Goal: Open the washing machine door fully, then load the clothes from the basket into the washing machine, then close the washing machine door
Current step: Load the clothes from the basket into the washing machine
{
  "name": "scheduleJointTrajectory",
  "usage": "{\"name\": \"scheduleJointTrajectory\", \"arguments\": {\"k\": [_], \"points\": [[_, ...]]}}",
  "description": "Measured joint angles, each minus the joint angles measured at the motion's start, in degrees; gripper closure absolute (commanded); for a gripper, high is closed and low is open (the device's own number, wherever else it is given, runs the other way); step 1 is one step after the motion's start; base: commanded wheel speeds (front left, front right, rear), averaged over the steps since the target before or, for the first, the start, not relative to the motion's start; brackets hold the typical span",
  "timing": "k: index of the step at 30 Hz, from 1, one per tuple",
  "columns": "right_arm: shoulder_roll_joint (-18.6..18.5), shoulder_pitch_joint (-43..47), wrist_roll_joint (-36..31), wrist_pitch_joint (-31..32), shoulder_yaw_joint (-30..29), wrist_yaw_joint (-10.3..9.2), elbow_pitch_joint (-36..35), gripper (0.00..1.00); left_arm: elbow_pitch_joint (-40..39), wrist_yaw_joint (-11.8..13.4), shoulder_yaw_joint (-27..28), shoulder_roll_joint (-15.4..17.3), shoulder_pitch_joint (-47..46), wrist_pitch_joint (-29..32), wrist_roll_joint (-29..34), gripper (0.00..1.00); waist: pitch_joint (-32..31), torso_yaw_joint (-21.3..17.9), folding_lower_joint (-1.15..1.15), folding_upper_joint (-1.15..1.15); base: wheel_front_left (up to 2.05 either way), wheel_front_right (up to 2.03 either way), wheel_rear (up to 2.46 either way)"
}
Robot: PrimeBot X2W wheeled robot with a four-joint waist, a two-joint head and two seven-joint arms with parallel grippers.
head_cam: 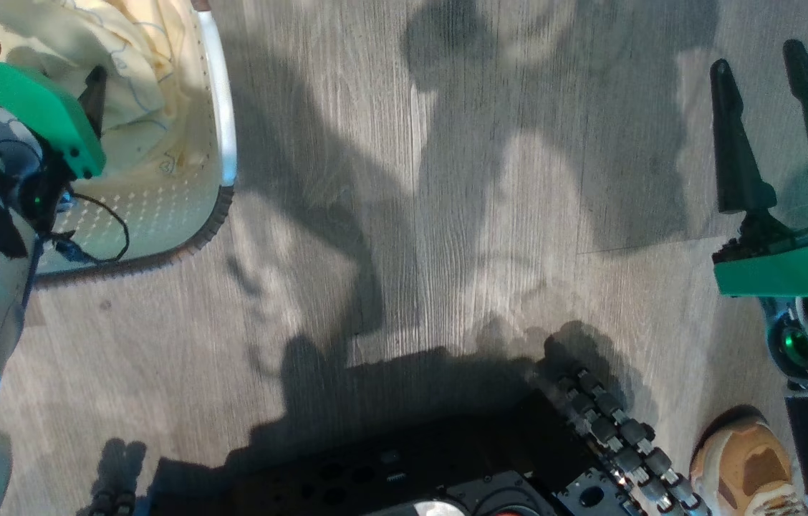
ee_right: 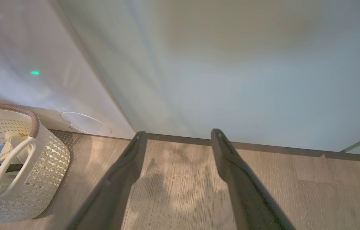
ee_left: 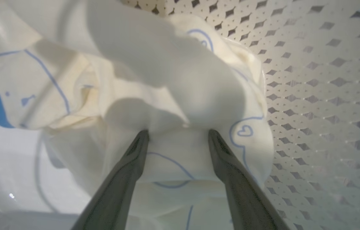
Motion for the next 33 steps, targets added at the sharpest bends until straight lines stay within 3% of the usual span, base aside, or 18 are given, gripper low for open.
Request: {"name": "scheduleJointTrajectory", "arguments": {"k": [5, 7, 8, 9, 19, 33], "points": [[0.0, 0.0, 0.0, 0.0, 0.0, 0.0, -0.1, 0.0, -0.7, 0.0, -4.0, 0.7, -0.2, 0.0, -1.0, 0.0, 0.5, -0.2, 0.0, 0.0, 0.0, 0.0, 0.0], [0.0, -0.1, 0.0, 0.0, 0.1, 0.0, -0.1, 0.0, -1.1, 0.0, -5.8, 0.9, -0.2, -0.3, -1.0, 0.53, 0.6, -0.2, 0.0, 0.0, 0.0, 0.0, 0.0], [0.0, -0.1, -0.1, 0.0, 0.1, 0.0, -0.1, 0.0, -1.3, 0.0, -6.7, 1.1, -0.2, -0.7, -1.0, 0.89, 0.6, -0.3, 0.0, 0.0, 0.0, 0.0, 0.0], [-0.1, -0.1, -0.1, 0.0, 0.1, 0.0, -0.1, 0.0, -1.7, 0.0, -7.6, 1.2, -0.2, -0.8, -1.3, 1.0, 0.6, -0.3, 0.0, 0.0, 0.0, 0.0, 0.0], [-0.3, -0.1, -0.5, 0.0, -0.2, 0.0, 0.5, 0.0, -3.4, 0.0, -13.5, 1.5, 0.4, -6.0, -6.9, 1.0, -2.2, 0.5, 0.0, 0.0, 0.0, 0.0, 0.0], [-0.3, 3.5, -0.7, 0.0, -0.5, 0.0, 2.6, 0.0, -7.7, 0.0, -18.6, 0.1, 10.1, -14.9, -14.7, 1.0, -13.7, 2.7, -0.01, 0.0, 0.0, 0.0, 0.0]]}}
